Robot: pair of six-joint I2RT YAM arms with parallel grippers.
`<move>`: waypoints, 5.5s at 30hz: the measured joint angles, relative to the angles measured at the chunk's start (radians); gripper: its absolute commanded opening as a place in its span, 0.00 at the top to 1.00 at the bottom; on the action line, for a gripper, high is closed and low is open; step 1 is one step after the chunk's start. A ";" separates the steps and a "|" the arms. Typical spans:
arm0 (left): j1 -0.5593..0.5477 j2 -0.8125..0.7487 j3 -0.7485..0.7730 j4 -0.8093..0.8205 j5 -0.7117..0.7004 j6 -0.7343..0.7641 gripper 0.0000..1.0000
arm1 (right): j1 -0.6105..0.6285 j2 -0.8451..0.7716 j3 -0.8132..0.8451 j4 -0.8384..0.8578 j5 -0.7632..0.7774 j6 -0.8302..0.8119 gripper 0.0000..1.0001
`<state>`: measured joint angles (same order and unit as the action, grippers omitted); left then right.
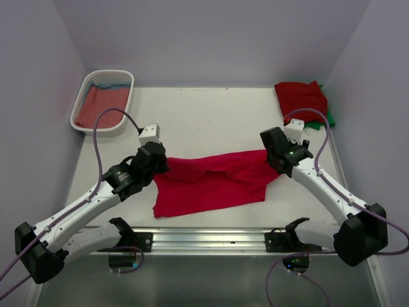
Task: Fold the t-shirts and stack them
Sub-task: Flatten out the tshirt
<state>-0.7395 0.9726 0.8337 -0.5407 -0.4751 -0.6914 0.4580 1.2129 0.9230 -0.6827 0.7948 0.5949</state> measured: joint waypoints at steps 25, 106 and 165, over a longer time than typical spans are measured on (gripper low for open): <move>0.025 -0.038 0.019 -0.032 -0.027 0.005 1.00 | -0.005 0.351 -0.004 0.265 -0.584 -0.088 0.44; 0.072 0.504 0.074 0.287 0.520 0.174 0.54 | -0.002 0.115 0.082 0.186 -0.401 -0.143 0.18; 0.393 0.097 0.303 -0.156 0.063 0.269 1.00 | -0.022 0.013 -0.270 0.319 -0.562 -0.014 0.36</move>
<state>-0.3470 1.0698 1.1366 -0.6964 -0.4118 -0.4221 0.4362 1.2263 0.6529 -0.3637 0.2333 0.5808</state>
